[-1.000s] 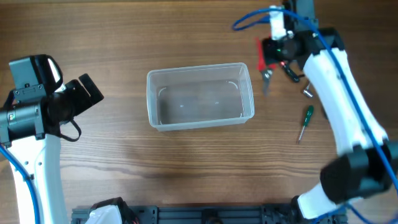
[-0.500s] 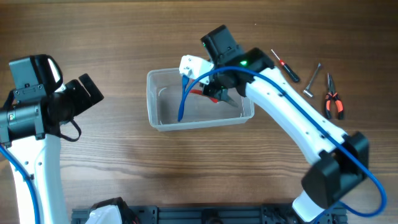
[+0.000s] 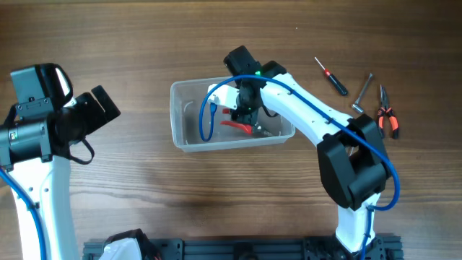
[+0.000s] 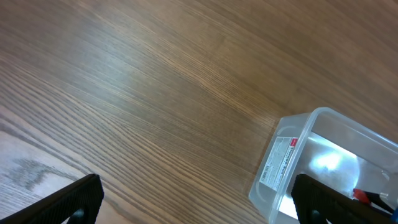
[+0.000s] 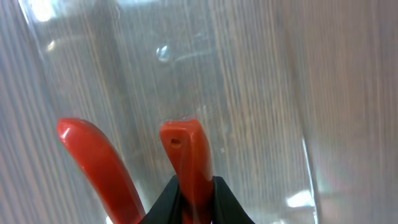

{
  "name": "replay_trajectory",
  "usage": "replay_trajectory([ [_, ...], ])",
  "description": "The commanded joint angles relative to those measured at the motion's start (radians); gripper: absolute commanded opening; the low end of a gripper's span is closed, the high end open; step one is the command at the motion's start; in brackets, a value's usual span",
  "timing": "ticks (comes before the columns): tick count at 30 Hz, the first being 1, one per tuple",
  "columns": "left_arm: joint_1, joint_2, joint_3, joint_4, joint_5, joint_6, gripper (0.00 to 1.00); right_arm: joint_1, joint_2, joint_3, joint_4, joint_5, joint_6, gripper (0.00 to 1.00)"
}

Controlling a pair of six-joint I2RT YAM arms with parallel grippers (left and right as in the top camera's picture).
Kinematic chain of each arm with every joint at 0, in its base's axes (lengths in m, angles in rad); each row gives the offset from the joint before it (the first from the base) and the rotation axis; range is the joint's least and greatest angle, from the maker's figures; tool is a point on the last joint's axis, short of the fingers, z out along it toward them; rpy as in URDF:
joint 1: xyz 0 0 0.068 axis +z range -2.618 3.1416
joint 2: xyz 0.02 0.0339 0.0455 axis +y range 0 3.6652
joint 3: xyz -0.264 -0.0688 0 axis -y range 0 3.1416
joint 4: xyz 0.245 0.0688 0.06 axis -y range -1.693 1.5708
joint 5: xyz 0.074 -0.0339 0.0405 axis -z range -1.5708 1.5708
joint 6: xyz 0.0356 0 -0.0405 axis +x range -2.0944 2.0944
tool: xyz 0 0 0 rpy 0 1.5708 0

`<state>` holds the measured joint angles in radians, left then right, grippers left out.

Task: Pack container
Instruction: 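Carry the snips over the container and lower them inside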

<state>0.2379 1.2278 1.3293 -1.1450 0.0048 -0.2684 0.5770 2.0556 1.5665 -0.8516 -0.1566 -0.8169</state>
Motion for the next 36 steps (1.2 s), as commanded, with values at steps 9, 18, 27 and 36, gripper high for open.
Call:
replay_trajectory([
  [9, 0.005, 0.003, 0.013, -0.001, 0.002, -0.009, 1.00, -0.001, -0.014, 0.008, 0.014, -0.029, -0.011, 0.05],
  [18, 0.005, 0.003, 0.013, -0.001, 0.002, -0.009, 1.00, -0.001, -0.013, 0.008, 0.027, -0.029, -0.014, 0.07],
  [27, 0.005, 0.003, 0.013, -0.002, 0.002, -0.009, 1.00, -0.001, 0.050, 0.008, 0.029, -0.071, -0.002, 0.19],
  [36, 0.005, 0.003, 0.013, -0.001, 0.002, -0.009, 1.00, -0.001, 0.035, 0.043, 0.025, -0.045, 0.154, 0.77],
])
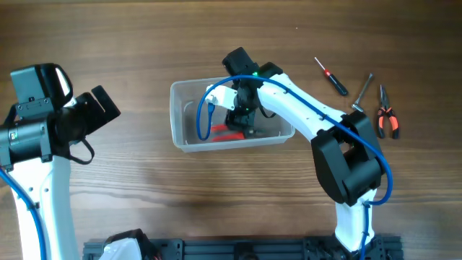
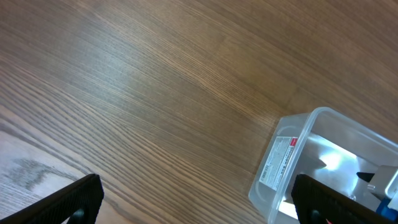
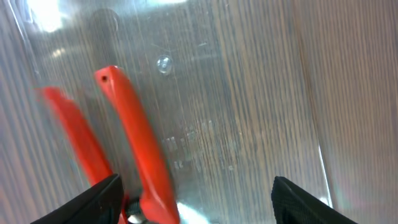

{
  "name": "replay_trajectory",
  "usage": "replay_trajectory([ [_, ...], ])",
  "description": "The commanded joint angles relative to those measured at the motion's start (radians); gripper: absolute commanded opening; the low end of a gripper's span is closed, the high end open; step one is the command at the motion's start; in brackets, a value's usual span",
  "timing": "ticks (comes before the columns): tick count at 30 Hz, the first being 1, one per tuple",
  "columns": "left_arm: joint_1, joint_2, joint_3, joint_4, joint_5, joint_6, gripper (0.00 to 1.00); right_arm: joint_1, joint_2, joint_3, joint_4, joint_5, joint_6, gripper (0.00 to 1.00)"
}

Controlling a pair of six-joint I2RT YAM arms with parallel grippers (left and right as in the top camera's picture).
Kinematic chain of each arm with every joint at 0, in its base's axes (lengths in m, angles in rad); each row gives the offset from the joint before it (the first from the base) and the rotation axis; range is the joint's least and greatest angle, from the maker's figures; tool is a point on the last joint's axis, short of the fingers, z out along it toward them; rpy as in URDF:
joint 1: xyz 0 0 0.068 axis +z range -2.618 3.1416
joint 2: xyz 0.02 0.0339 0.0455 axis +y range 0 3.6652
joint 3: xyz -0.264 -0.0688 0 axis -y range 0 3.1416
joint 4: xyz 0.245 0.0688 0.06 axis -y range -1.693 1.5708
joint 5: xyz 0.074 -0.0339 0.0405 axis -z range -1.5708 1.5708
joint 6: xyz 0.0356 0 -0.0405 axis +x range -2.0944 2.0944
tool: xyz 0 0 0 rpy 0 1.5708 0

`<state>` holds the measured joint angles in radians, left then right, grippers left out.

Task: Pack container
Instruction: 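Carry the snips over the container and lower them inside, then open the right gripper and move it back to the tools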

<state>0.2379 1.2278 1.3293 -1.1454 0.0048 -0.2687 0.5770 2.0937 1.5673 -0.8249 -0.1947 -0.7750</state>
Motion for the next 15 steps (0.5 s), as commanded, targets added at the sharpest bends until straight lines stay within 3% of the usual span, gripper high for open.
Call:
replay_trajectory([
  [1, 0.005, 0.003, 0.013, 0.000, 0.002, -0.009, 1.00, -0.002, -0.011, 0.053, -0.004, 0.001, 0.139, 0.78],
  [7, 0.005, 0.003, 0.013, 0.000, 0.002, -0.008, 1.00, -0.016, -0.203, 0.172, -0.077, 0.119, 0.357, 0.83],
  [9, 0.005, 0.003, 0.013, 0.000, 0.002, -0.008, 1.00, -0.048, -0.298, 0.202, -0.084, 0.213, 0.425, 0.92],
  [11, 0.005, 0.003, 0.013, -0.001, 0.002, -0.008, 1.00, -0.103, -0.372, 0.212, -0.096, 0.257, 0.454, 1.00],
  [15, 0.005, 0.003, 0.013, -0.001, 0.002, -0.009, 1.00, -0.302, -0.436, 0.220, -0.184, 0.236, 0.516, 1.00],
])
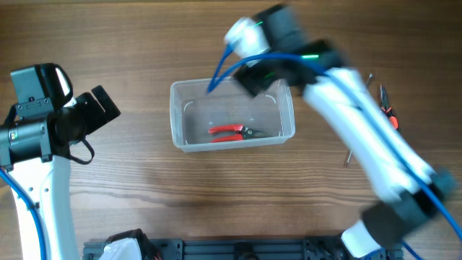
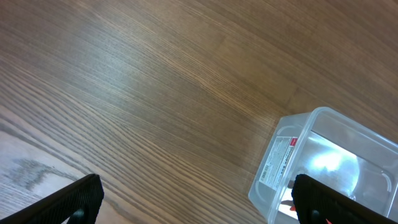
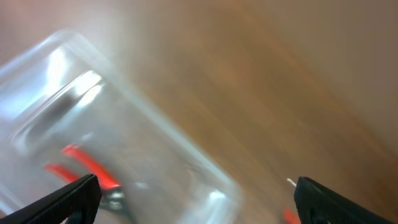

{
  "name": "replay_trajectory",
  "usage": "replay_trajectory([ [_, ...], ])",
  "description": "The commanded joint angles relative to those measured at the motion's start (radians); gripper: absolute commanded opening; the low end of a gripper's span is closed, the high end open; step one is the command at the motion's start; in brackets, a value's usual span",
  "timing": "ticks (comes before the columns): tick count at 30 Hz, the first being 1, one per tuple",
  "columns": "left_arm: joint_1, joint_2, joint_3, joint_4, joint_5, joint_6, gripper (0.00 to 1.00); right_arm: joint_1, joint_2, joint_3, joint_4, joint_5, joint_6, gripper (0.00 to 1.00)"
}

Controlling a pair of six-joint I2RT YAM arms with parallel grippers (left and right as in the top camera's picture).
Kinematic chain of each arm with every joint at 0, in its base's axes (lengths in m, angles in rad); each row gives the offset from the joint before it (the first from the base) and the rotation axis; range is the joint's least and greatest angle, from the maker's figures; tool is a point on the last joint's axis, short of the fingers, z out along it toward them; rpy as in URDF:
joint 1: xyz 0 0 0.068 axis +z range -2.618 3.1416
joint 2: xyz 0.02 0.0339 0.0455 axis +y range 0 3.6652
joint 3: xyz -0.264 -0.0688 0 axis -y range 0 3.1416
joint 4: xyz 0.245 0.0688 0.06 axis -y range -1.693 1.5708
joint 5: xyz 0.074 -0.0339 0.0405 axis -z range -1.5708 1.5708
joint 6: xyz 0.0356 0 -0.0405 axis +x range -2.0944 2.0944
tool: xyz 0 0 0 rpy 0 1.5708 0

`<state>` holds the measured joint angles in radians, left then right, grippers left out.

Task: Pack container
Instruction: 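Open the right gripper and move it back to the tools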

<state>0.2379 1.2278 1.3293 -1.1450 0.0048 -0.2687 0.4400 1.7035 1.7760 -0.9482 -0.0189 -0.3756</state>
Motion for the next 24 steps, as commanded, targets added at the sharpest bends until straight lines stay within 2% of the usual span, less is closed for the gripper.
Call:
replay_trajectory([
  [1, 0.005, 0.003, 0.013, -0.002, 0.002, -0.009, 1.00, -0.227, -0.045, 0.012, -0.088, 0.035, 0.114, 1.00],
  [3, 0.005, 0.003, 0.013, -0.002, 0.005, -0.009, 1.00, -0.351, -0.023, 0.012, -0.124, -0.001, 0.108, 1.00],
  [7, 0.005, 0.003, 0.013, -0.003, 0.006, -0.009, 1.00, -0.522, 0.050, 0.012, -0.146, -0.023, -0.005, 1.00],
  [11, 0.005, 0.003, 0.013, -0.008, 0.005, -0.009, 1.00, -0.604, 0.147, 0.011, -0.153, -0.061, -0.099, 1.00],
  [18, 0.005, 0.003, 0.013, -0.009, 0.005, -0.009, 1.00, -0.603, 0.330, 0.010, -0.161, -0.119, -0.200, 1.00],
  [24, 0.005, 0.003, 0.013, -0.008, 0.005, -0.009, 1.00, -0.576, 0.452, 0.010, -0.147, -0.116, -0.228, 1.00],
])
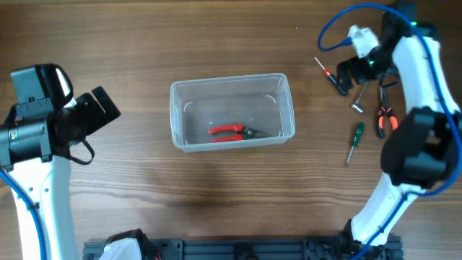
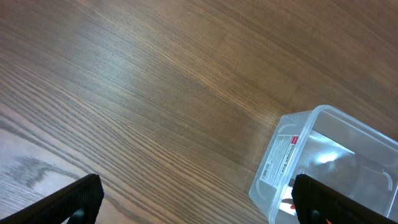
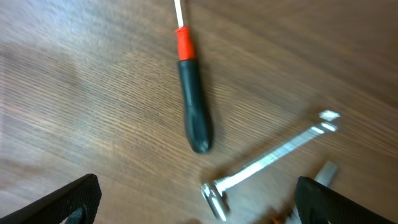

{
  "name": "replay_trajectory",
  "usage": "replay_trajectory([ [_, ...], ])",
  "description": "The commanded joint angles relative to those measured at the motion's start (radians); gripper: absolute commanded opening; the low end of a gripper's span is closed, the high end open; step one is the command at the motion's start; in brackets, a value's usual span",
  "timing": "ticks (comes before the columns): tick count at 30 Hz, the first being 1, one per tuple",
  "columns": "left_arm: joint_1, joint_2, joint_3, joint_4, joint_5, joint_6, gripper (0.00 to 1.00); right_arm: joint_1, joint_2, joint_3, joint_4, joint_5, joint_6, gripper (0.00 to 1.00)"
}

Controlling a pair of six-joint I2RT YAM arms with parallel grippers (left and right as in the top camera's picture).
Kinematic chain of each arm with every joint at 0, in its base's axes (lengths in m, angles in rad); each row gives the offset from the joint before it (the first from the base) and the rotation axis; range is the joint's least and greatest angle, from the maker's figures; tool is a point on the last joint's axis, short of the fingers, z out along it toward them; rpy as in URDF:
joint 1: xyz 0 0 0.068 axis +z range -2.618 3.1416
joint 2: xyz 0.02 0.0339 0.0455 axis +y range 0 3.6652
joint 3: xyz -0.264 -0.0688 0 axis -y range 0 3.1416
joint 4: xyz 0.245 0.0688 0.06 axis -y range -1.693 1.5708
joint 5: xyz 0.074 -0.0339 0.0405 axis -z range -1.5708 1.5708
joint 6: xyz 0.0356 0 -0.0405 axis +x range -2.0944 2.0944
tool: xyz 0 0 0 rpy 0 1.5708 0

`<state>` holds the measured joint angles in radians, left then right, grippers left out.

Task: Pack container
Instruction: 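Open the right gripper and move it back to the tools, then grasp the red-black screwdriver by its handle with the right gripper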

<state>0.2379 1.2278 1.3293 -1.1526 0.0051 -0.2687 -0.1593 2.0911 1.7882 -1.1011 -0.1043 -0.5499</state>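
A clear plastic container (image 1: 175, 115) stands mid-table with red-handled pliers (image 1: 229, 131) lying inside. My right gripper (image 1: 351, 70) hovers open over loose tools at the far right; in its wrist view the right gripper (image 3: 196, 202) has nothing between its fingers. Below it lie a black-and-red screwdriver (image 3: 193, 112) and a silver wrench (image 3: 267, 162). My left gripper (image 1: 101, 108) is open at the far left, off the container; the left gripper (image 2: 199, 205) sees the container's labelled corner (image 2: 280, 163).
Right of the container lie the black-and-red screwdriver (image 1: 333, 76), the silver wrench (image 1: 363, 91), orange-and-black pliers (image 1: 386, 115) and a green screwdriver (image 1: 354, 141). A dark rail (image 1: 238, 249) runs along the table's near edge.
My right arm has moved from above the container's back right corner to over the loose tools at the far right, still open. The red pliers stay in the container. Left arm unmoved.
My right gripper was shut on a handle of the red pliers inside the container. Then it stood open with the pliers lying on the container's floor. Then it was above the container, and now it is over the tools at the right.
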Motion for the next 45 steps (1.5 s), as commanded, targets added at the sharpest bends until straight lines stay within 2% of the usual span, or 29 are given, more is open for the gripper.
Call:
replay_trajectory([
  [1, 0.005, 0.003, 0.013, -0.001, 0.005, -0.009, 1.00, 0.026, 0.081, -0.003, 0.014, -0.031, -0.053, 1.00],
  [9, 0.005, 0.003, 0.013, 0.000, 0.005, -0.009, 1.00, 0.037, 0.139, -0.003, 0.110, -0.025, -0.061, 0.99],
  [20, 0.005, 0.003, 0.013, -0.001, 0.005, -0.009, 1.00, 0.076, 0.148, -0.014, 0.208, -0.029, -0.195, 0.96],
  [40, 0.005, 0.003, 0.013, -0.003, 0.028, -0.010, 1.00, 0.080, 0.230, -0.031, 0.205, -0.028, -0.200, 0.94],
  [45, 0.005, 0.003, 0.013, -0.004, 0.027, -0.009, 1.00, 0.080, 0.230, -0.059, 0.208, -0.028, -0.198, 0.82],
])
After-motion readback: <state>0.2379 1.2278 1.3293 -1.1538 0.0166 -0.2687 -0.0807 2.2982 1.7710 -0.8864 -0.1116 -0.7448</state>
